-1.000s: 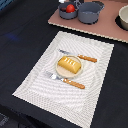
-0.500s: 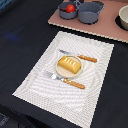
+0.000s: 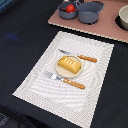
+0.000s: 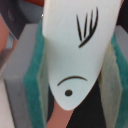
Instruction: Interact with the objects in diverse but meaningful ways.
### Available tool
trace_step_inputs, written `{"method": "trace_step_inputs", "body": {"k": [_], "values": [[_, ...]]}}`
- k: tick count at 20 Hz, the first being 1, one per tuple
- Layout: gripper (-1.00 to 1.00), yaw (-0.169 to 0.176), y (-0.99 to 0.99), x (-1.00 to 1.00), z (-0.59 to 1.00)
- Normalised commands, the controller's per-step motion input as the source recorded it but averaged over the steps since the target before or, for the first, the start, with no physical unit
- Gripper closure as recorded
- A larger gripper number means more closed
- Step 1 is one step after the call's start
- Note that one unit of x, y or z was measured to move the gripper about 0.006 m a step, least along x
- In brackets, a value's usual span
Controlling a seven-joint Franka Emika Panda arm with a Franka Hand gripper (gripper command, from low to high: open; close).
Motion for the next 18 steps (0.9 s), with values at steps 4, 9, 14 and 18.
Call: {"method": "trace_step_inputs", "body": {"k": [4, 9, 14, 18], "values": [[1.0, 0.01, 0.07, -0.01, -0.29], [1.0, 0.014, 0.1, 0.0, -0.25], [1.0, 0.015, 0.13, 0.0, -0.2], [1.0, 0.013, 0.12, 0.0, -0.18]]}}
